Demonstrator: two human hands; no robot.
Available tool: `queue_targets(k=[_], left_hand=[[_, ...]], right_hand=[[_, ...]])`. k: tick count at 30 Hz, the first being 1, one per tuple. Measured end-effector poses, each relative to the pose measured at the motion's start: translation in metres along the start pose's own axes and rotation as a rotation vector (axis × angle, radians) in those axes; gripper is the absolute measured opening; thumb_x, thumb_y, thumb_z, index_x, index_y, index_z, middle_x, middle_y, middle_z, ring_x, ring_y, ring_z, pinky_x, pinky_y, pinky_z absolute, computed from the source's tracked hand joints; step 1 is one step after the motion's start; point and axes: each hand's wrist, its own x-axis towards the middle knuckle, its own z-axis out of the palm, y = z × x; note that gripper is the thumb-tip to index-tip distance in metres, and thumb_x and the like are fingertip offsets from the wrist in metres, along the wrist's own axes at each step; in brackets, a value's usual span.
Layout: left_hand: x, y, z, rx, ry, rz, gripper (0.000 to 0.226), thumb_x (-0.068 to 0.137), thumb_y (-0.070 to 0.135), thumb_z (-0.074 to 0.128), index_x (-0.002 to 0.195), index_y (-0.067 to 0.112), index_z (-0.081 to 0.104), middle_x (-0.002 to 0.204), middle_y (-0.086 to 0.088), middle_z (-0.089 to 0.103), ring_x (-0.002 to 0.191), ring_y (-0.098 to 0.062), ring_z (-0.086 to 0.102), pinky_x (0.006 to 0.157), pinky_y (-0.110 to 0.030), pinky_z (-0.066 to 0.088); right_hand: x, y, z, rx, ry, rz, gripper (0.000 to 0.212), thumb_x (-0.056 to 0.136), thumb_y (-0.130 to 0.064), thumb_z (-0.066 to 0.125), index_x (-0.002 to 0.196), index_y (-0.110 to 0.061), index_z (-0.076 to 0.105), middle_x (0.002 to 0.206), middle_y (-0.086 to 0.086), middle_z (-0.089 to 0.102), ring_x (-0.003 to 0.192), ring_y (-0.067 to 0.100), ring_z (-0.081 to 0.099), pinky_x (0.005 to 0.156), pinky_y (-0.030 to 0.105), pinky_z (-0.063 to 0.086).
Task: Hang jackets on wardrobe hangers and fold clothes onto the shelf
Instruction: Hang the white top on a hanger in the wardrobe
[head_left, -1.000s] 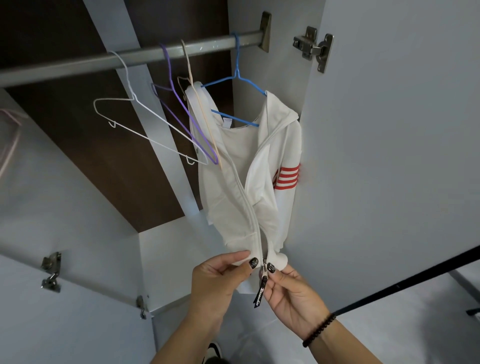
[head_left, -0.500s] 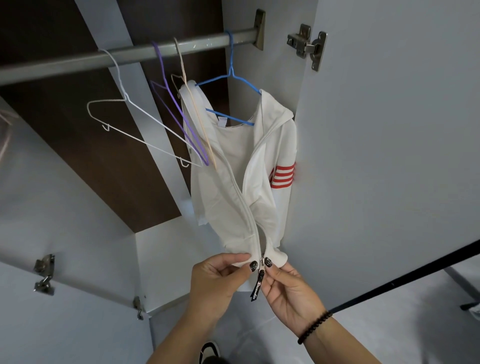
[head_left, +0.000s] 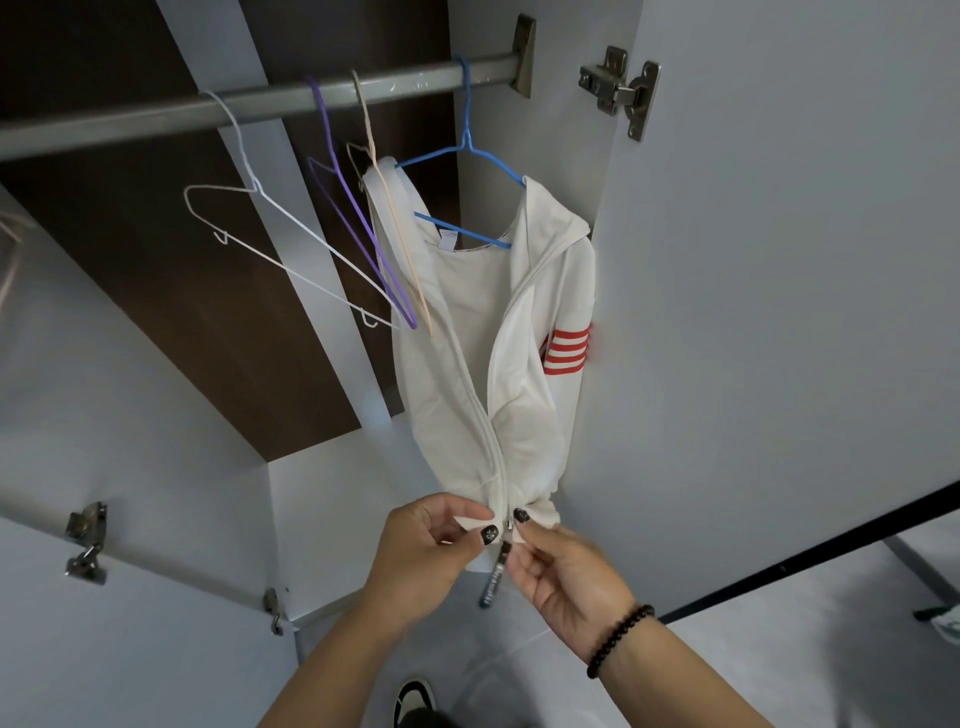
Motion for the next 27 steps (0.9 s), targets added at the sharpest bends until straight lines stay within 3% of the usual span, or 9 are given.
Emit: queue_targets(k=[3, 5, 7, 10, 16, 19, 22, 24, 27], left_hand=[[0.001, -0.006, 0.0, 0.055, 0.01, 0.009, 0.027, 0.084, 0.002, 0.069, 0.081, 0.029, 0.072, 0.069, -0.009, 0.069, 0.065, -0.017, 0.061, 0.067, -0.028, 0.049], [0.001, -0.009, 0.0, 0.068, 0.012, -0.011, 0.026, 0.087, 0.0, 0.063, 0.086, 0.025, 0.069, 0.066, -0.002, 0.069, 0.062, -0.014, 0.061, 0.063, -0.024, 0.047], [0.002, -0.013, -0.002, 0.072, 0.005, -0.02, 0.026, 0.088, 0.001, 0.061, 0.086, 0.026, 0.065, 0.064, -0.006, 0.067, 0.059, -0.025, 0.058, 0.062, -0.028, 0.043], [0.004, -0.02, -0.008, 0.058, 0.007, -0.036, 0.03, 0.087, 0.0, 0.062, 0.081, 0.029, 0.061, 0.075, -0.014, 0.072, 0.079, -0.044, 0.064, 0.065, -0.034, 0.043], [0.007, -0.025, -0.014, 0.069, 0.021, -0.08, 0.035, 0.086, -0.007, 0.054, 0.082, 0.027, 0.059, 0.075, -0.016, 0.071, 0.08, -0.049, 0.062, 0.065, -0.034, 0.043], [0.012, -0.021, -0.024, 0.088, 0.037, -0.089, 0.036, 0.085, -0.007, 0.053, 0.081, 0.028, 0.059, 0.078, -0.025, 0.067, 0.066, -0.033, 0.057, 0.058, -0.032, 0.039], [0.016, -0.013, -0.036, 0.079, 0.052, -0.091, 0.029, 0.084, -0.011, 0.054, 0.085, 0.018, 0.057, 0.072, -0.011, 0.069, 0.057, -0.014, 0.058, 0.052, -0.026, 0.038], [0.019, -0.012, -0.046, 0.08, 0.059, -0.087, 0.029, 0.085, -0.01, 0.058, 0.082, 0.019, 0.056, 0.077, -0.009, 0.07, 0.062, -0.014, 0.065, 0.055, -0.025, 0.04], [0.019, -0.016, -0.059, 0.08, 0.035, -0.078, 0.026, 0.086, -0.006, 0.062, 0.081, 0.018, 0.054, 0.081, -0.026, 0.061, 0.072, -0.017, 0.071, 0.062, -0.032, 0.038]], right_hand=[[0.001, -0.006, 0.004, -0.296, 0.018, 0.206, 0.028, 0.094, -0.028, 0.055, 0.087, -0.002, 0.063, 0.06, 0.005, 0.062, 0.049, 0.014, 0.055, 0.051, 0.025, 0.048], [0.0, -0.008, 0.005, -0.447, 0.005, 0.284, 0.035, 0.093, -0.036, 0.053, 0.08, -0.007, 0.067, 0.06, 0.002, 0.056, 0.05, 0.013, 0.048, 0.051, 0.023, 0.041], [0.0, -0.009, 0.006, -0.541, -0.007, 0.29, 0.03, 0.093, -0.031, 0.055, 0.074, -0.01, 0.066, 0.06, -0.001, 0.05, 0.05, 0.012, 0.042, 0.05, 0.022, 0.036], [0.0, -0.015, 0.012, -0.586, -0.024, 0.264, 0.029, 0.092, -0.022, 0.056, 0.065, -0.013, 0.06, 0.056, -0.003, 0.044, 0.046, 0.01, 0.037, 0.047, 0.02, 0.032], [0.01, -0.025, 0.029, -0.534, 0.025, 0.294, 0.033, 0.091, -0.019, 0.056, 0.058, -0.012, 0.056, 0.051, -0.003, 0.04, 0.042, 0.01, 0.034, 0.044, 0.019, 0.029], [0.02, -0.026, 0.044, -0.526, 0.051, 0.309, 0.033, 0.091, -0.02, 0.056, 0.059, -0.012, 0.055, 0.049, -0.004, 0.039, 0.041, 0.01, 0.033, 0.044, 0.018, 0.028], [0.028, -0.026, 0.061, -0.553, 0.034, 0.315, 0.035, 0.092, -0.02, 0.055, 0.058, -0.012, 0.054, 0.048, -0.004, 0.038, 0.04, 0.009, 0.032, 0.046, 0.017, 0.025], [0.034, -0.025, 0.073, -0.57, 0.024, 0.316, 0.036, 0.092, -0.019, 0.055, 0.056, -0.012, 0.054, 0.048, -0.004, 0.038, 0.04, 0.009, 0.031, 0.046, 0.017, 0.026], [0.045, -0.033, 0.084, -0.514, 0.03, 0.288, 0.036, 0.091, -0.018, 0.053, 0.056, -0.012, 0.054, 0.049, -0.005, 0.037, 0.04, 0.009, 0.032, 0.045, 0.016, 0.027]])
